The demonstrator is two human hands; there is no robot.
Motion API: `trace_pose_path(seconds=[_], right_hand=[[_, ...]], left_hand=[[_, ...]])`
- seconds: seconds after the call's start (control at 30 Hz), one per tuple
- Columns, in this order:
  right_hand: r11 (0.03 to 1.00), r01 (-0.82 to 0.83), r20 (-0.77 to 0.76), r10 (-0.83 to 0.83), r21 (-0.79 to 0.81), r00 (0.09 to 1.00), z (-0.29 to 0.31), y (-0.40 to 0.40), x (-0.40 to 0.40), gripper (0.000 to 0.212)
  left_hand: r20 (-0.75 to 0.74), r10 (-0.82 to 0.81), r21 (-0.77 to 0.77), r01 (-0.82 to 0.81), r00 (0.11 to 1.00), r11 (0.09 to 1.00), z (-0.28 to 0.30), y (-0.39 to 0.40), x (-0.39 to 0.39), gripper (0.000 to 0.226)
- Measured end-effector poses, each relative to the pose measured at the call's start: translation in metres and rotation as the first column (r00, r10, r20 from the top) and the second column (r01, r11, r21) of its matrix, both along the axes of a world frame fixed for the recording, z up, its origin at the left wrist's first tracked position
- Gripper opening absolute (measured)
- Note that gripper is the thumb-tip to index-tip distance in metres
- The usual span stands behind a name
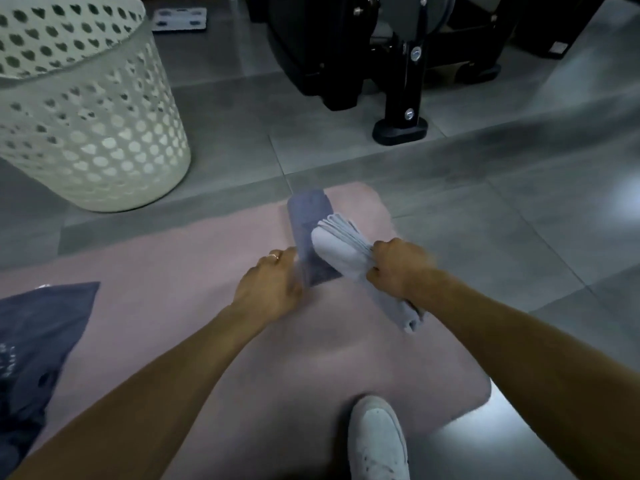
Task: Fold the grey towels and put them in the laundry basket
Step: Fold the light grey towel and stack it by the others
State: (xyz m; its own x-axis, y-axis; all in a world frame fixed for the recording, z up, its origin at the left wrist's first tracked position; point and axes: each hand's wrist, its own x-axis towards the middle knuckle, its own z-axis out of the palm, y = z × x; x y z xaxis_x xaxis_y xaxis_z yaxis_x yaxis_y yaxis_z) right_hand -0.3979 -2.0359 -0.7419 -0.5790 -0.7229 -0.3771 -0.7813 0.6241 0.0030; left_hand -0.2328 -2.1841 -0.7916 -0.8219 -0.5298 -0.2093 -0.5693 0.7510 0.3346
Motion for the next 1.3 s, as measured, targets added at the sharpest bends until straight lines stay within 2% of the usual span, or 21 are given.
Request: trace_pose_path(seconds=[0.1, 0.2, 0.27, 0.33, 0.37, 0.4, 0.47, 0.53, 0.63, 0.7, 0.77, 0.93, 1.07, 1.13, 1.2, 1.23, 1.3], right_hand=[[0.986, 0.146, -0.015, -0.148, -0.084, 0.989, -0.043, -0.010, -0.047, 0.032], [0.954, 0.210, -0.045, -0.224, -0.212, 0.974, -0.078, -0.029, -0.077, 0.031], [0.920, 0.230, -0.075, -0.266, -0.319, 0.961, -0.096, -0.045, -0.088, 0.029], [0.901, 0.236, -0.124, -0.298, -0.365, 0.946, -0.107, -0.060, -0.093, 0.027], [0.901, 0.234, -0.127, -0.298, -0.364, 0.946, -0.112, -0.068, -0.093, 0.028], [0.908, 0.224, -0.107, -0.278, -0.354, 0.955, -0.119, -0.075, -0.094, 0.030], [0.952, 0.189, 0.021, -0.190, -0.242, 0.982, -0.132, -0.087, -0.089, 0.040], [0.980, 0.132, 0.095, -0.118, -0.152, 0.988, -0.146, -0.088, -0.082, 0.050], [0.935, 0.177, 0.045, -0.171, -0.307, 0.984, -0.158, -0.079, -0.083, 0.043], [0.878, 0.297, 0.105, -0.278, -0.376, 0.955, -0.161, -0.072, -0.088, 0.039], [0.844, 0.386, 0.184, -0.341, -0.373, 0.922, -0.164, -0.067, -0.093, 0.036], [0.888, 0.330, 0.091, -0.318, -0.321, 0.944, -0.171, -0.064, -0.080, 0.037], [0.860, 0.379, 0.184, -0.335, -0.342, 0.924, -0.173, -0.061, -0.081, 0.042], [0.881, 0.337, 0.145, -0.305, -0.331, 0.941, -0.172, -0.057, -0.084, 0.044], [0.939, 0.147, -0.029, -0.164, -0.310, 0.986, -0.176, -0.048, -0.081, 0.047], [0.951, 0.051, -0.080, -0.079, -0.304, 0.994, -0.182, -0.041, -0.077, 0.051], [0.958, -0.054, -0.105, 0.025, -0.280, 0.994, -0.194, -0.030, -0.067, 0.063]], left_hand=[[0.112, -0.054, 0.036, 0.050, 0.992, 0.998, -0.039, -0.020, -0.041, 0.046], [0.060, -0.101, 0.064, 0.098, 0.993, 0.993, -0.071, -0.042, -0.081, 0.041], [0.035, -0.076, 0.085, 0.073, 0.996, 0.994, -0.096, -0.055, -0.106, 0.051], [0.006, 0.041, 0.153, -0.041, 0.999, 0.987, -0.113, -0.064, -0.123, 0.060], [-0.002, 0.134, 0.198, -0.131, 0.991, 0.971, -0.115, -0.064, -0.128, 0.056], [-0.020, 0.225, 0.247, -0.213, 0.974, 0.945, -0.118, -0.064, -0.130, 0.050], [0.023, 0.360, 0.382, -0.341, 0.933, 0.859, -0.124, -0.059, -0.128, 0.062], [-0.014, 0.393, 0.487, -0.337, 0.919, 0.806, -0.138, -0.055, -0.123, 0.076], [-0.083, 0.436, 0.525, -0.333, 0.896, 0.784, -0.145, -0.053, -0.121, 0.074], [-0.102, 0.508, 0.560, -0.373, 0.855, 0.740, -0.141, -0.054, -0.120, 0.071], [-0.164, 0.552, 0.521, -0.403, 0.817, 0.752, -0.134, -0.048, -0.115, 0.067], [-0.203, 0.605, 0.504, -0.447, 0.770, 0.739, -0.130, -0.026, -0.106, 0.064], [-0.215, 0.655, 0.546, -0.468, 0.724, 0.696, -0.132, -0.009, -0.097, 0.066], [-0.208, 0.650, 0.545, -0.465, 0.731, 0.698, -0.137, -0.007, -0.092, 0.066], [-0.239, 0.603, 0.522, -0.423, 0.761, 0.741, -0.137, -0.008, -0.091, 0.066], [-0.282, 0.554, 0.477, -0.387, 0.783, 0.789, -0.138, -0.008, -0.091, 0.065], [-0.364, 0.349, 0.227, -0.281, 0.864, 0.933, -0.142, -0.008, -0.094, 0.065]])
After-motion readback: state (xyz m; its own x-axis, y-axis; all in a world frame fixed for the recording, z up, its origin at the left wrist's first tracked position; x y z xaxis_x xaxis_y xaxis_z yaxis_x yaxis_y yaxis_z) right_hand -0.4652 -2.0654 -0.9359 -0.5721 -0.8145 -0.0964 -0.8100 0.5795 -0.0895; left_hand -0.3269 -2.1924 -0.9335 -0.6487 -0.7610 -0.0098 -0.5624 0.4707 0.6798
